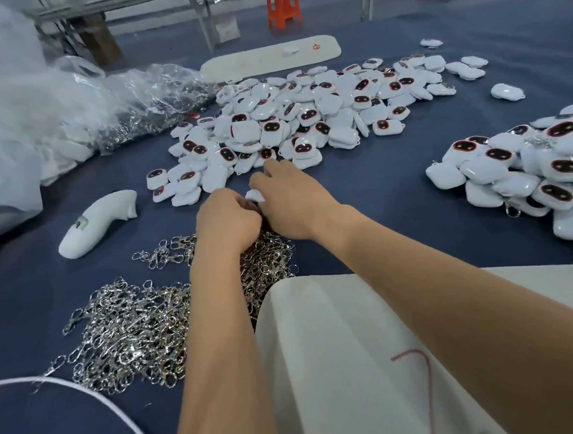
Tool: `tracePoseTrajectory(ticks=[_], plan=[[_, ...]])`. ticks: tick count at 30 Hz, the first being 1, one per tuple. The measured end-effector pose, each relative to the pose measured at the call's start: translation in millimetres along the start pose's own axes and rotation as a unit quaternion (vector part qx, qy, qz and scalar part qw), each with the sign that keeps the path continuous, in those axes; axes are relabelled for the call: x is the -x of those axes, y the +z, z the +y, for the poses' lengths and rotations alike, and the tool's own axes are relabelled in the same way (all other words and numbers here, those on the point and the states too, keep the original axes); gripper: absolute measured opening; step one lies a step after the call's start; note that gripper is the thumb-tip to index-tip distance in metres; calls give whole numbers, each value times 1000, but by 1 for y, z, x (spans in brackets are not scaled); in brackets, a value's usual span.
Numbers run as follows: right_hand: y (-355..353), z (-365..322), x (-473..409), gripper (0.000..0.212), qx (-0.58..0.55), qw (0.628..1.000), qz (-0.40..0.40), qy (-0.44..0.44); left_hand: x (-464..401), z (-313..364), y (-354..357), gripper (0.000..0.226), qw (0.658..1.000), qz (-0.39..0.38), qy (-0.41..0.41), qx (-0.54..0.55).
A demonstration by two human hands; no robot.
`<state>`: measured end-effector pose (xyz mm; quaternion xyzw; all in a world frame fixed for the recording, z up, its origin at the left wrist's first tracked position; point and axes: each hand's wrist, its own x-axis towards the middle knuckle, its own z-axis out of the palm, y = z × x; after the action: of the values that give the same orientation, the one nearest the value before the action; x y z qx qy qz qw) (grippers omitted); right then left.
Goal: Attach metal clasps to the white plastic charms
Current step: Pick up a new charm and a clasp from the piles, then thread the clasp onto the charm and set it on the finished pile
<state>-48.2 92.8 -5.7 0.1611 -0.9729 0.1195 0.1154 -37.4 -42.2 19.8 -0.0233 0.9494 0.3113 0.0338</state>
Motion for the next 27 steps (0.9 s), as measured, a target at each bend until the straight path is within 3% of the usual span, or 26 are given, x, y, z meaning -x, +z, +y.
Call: tracePoseTrajectory(ticks=[3,6,7,9,11,13,16,19,22,27], plan=[[-7,-5,1,15,-103,991,62,60,0,-6,-4,24,995,38,-12,91],[-11,-5,5,41,-204,959,108,165,-1,-8,-4,17,978,111,-4,176],[-13,-4,9,46,-272,930,129,211,-1,-5,-4,14,970,134,3,204],[-16,3,21,49,-441,832,177,285,1,5,1,13,945,145,20,292],[-20,12,37,41,-569,734,194,316,5,22,9,15,910,103,30,402],[-24,23,51,31,-619,693,192,314,11,42,19,16,855,22,18,518],[-37,40,75,9,-578,724,187,327,24,70,38,10,769,-107,-10,631],[-49,60,99,22,-610,706,159,322,39,91,55,11,729,-170,-29,662],[-56,77,120,41,-625,703,160,299,49,101,69,17,725,-182,-22,664],[-55,86,135,21,-582,745,186,268,54,100,74,24,736,-197,4,647]])
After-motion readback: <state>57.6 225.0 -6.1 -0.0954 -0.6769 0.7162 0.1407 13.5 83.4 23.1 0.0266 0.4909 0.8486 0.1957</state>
